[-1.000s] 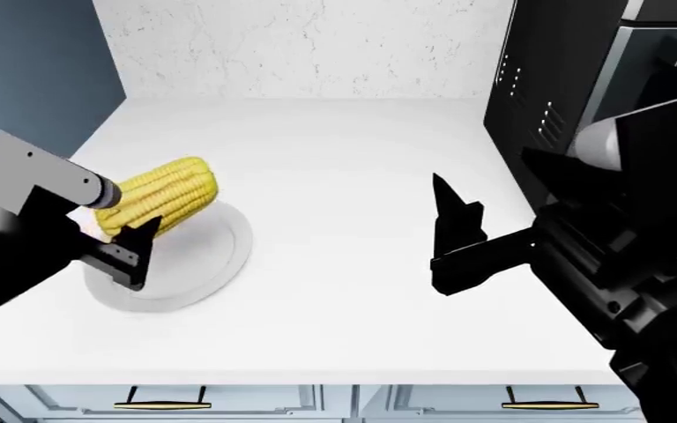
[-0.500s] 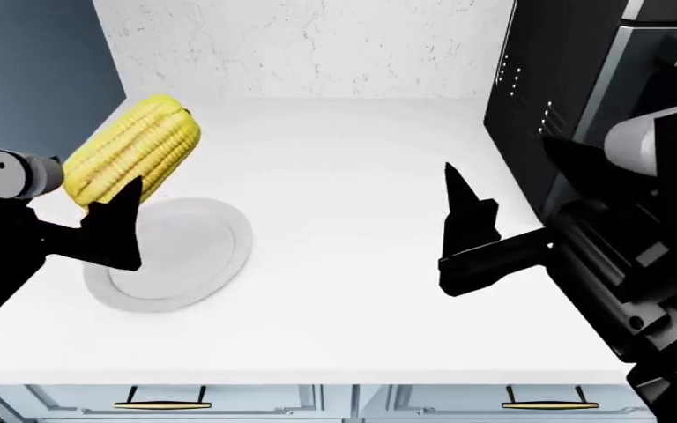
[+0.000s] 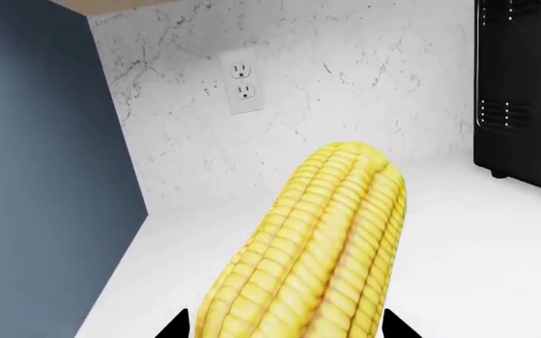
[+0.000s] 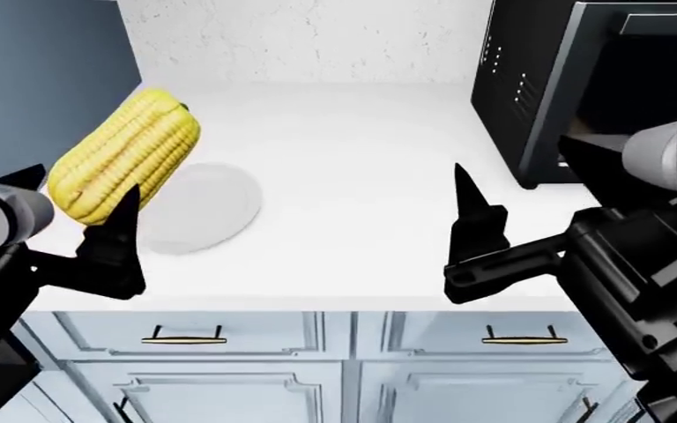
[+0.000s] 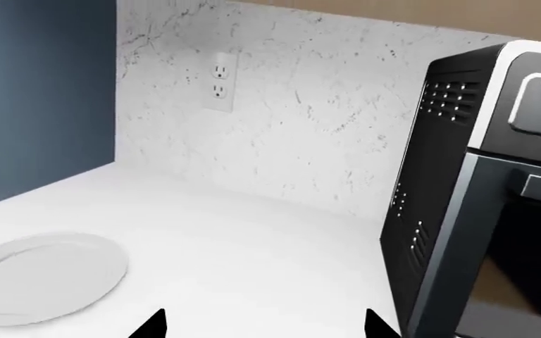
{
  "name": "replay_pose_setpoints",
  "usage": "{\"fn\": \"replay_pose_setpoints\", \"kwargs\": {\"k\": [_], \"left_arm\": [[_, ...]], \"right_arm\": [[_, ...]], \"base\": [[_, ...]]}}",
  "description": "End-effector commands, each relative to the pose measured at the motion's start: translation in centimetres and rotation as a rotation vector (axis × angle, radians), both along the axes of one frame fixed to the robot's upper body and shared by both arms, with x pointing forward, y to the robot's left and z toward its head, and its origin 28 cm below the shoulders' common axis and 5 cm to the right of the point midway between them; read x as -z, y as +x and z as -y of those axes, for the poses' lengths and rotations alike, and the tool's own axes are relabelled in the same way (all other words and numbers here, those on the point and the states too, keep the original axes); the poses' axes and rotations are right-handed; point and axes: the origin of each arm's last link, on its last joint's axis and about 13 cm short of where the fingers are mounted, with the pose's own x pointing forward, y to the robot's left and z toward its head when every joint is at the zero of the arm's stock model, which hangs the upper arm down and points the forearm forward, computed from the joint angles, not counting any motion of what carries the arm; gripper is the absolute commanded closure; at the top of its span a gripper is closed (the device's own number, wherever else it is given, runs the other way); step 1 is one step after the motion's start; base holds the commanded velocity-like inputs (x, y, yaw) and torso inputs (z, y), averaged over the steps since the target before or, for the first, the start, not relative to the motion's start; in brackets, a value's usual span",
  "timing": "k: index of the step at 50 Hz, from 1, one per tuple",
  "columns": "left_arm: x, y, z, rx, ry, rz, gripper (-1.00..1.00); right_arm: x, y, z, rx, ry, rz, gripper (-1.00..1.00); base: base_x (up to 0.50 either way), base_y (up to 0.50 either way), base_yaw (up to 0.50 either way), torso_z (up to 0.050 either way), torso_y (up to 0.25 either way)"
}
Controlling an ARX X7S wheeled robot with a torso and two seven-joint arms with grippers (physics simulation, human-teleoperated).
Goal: Place the corn on the top rack of the oven.
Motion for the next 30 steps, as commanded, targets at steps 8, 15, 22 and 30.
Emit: {"fn": "replay_pose_setpoints", "kwargs": {"k": [8, 15, 22, 30], "left_arm": [[-0.85, -0.57, 0.26, -0.016, 0.005, 0.048, 1.00], [-0.73, -0.43, 0.22, -0.022, 0.006, 0.050, 1.00], [-0.61, -0.43, 0.11, -0.018, -0.003, 0.043, 1.00], [-0.63, -0.44, 0.03, -0.020, -0.011, 0.045, 1.00]], "right_arm": [[-0.12, -0.23, 0.04, 0.003, -0.007, 0.002, -1.00], [-0.21, -0.20, -0.04, 0.001, -0.008, 0.002, -1.00], [-0.31, -0.18, -0.15, 0.001, -0.014, 0.001, -1.00], [-0.32, -0.15, -0.21, 0.001, -0.018, -0.004, -1.00]], "base": [[-0.50, 0.00, 0.00, 0.000, 0.000], [-0.50, 0.00, 0.00, 0.002, 0.000], [-0.50, 0.00, 0.00, 0.000, 0.000], [-0.50, 0.00, 0.00, 0.000, 0.000]]}}
